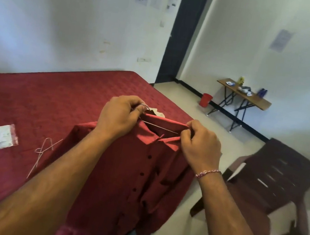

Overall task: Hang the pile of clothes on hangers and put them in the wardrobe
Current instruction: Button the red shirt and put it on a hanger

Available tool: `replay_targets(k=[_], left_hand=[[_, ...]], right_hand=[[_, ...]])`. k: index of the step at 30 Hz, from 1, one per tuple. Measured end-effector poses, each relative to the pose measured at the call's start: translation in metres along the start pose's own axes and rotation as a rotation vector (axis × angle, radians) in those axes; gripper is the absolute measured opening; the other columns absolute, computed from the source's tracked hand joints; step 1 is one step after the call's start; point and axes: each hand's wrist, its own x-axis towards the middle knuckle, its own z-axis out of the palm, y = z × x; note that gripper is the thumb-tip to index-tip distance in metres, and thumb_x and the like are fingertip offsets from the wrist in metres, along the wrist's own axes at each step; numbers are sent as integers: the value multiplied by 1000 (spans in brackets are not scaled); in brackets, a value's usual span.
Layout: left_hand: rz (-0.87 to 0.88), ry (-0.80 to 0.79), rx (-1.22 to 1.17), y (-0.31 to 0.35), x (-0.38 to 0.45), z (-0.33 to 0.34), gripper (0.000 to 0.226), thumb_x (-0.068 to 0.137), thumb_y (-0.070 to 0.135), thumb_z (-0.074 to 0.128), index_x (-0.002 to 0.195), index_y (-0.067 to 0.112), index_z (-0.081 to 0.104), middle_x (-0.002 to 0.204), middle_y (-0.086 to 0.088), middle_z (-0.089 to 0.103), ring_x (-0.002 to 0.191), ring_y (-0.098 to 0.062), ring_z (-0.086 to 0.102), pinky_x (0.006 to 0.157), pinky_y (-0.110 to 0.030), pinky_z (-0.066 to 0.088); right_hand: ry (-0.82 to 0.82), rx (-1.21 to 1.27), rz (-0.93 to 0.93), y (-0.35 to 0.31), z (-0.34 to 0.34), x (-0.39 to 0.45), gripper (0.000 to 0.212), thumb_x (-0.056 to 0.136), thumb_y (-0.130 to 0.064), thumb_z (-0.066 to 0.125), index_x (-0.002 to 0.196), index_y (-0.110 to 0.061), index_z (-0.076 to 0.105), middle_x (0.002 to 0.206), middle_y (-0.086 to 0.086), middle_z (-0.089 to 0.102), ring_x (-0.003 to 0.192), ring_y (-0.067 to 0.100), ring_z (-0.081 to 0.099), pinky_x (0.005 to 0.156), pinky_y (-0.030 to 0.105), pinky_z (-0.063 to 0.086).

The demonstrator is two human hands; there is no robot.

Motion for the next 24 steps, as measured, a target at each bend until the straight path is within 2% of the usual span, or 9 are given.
replay_targets(k=[3,5,6,9,11,15,18,21,24], left_hand=[[-35,45,-113,26,2,25,13,97,30,68,93,26,80,83,16,75,78,-3,68,77,-33,57],[-19,19,-152,51,7,44,16,99,28,67,89,23,79,79,12,74,74,-6,67,75,-35,56],[-17,-14,-156,61,9,51,19,101,30,65,87,23,78,77,10,74,73,-8,67,74,-37,56],[-17,-173,-230,98,16,77,28,104,32,58,85,25,76,79,8,75,77,-13,69,79,-41,57],[-11,-271,-275,121,17,91,32,106,34,52,87,26,76,84,8,75,82,-15,69,86,-44,57],[161,-486,-125,175,7,119,34,102,45,42,97,32,73,100,10,74,97,-17,68,91,-44,54],[345,-519,44,204,4,139,35,106,46,41,104,30,72,103,7,73,96,-19,67,85,-42,53],[394,-634,-131,220,10,160,34,105,42,44,102,27,74,101,8,75,94,-13,68,88,-43,55],[421,-734,-246,231,17,177,42,95,51,42,94,26,75,93,8,76,87,-11,70,84,-44,57]], right_hand=[[-116,120,-63,34,-29,-6,6,93,-28,62,93,-30,67,72,-13,63,64,8,56,60,34,46],[-242,230,-72,60,-47,-12,9,98,-35,61,106,-33,65,85,-15,69,77,5,64,69,35,53],[-260,263,-65,71,-56,-16,18,100,-39,60,117,-35,63,94,-17,71,86,3,66,75,30,55],[-190,219,-63,108,-94,-27,35,100,-39,63,134,-38,58,112,-22,70,103,-6,65,90,16,50],[-175,94,-118,125,-109,-31,33,98,-38,65,131,-34,65,117,-19,70,108,-3,63,95,21,51],[-66,-66,-9,143,-126,-41,24,97,-40,62,114,-29,76,104,-12,76,95,11,69,83,32,56],[25,-106,108,148,-132,-47,24,96,-42,58,106,-30,76,87,-12,75,79,13,67,71,35,56],[50,-34,152,157,-141,-54,18,97,-35,62,106,-30,76,88,-14,75,81,7,68,75,35,56],[85,34,218,165,-153,-60,17,99,-34,61,103,-29,77,90,-16,74,85,3,68,77,36,56]])
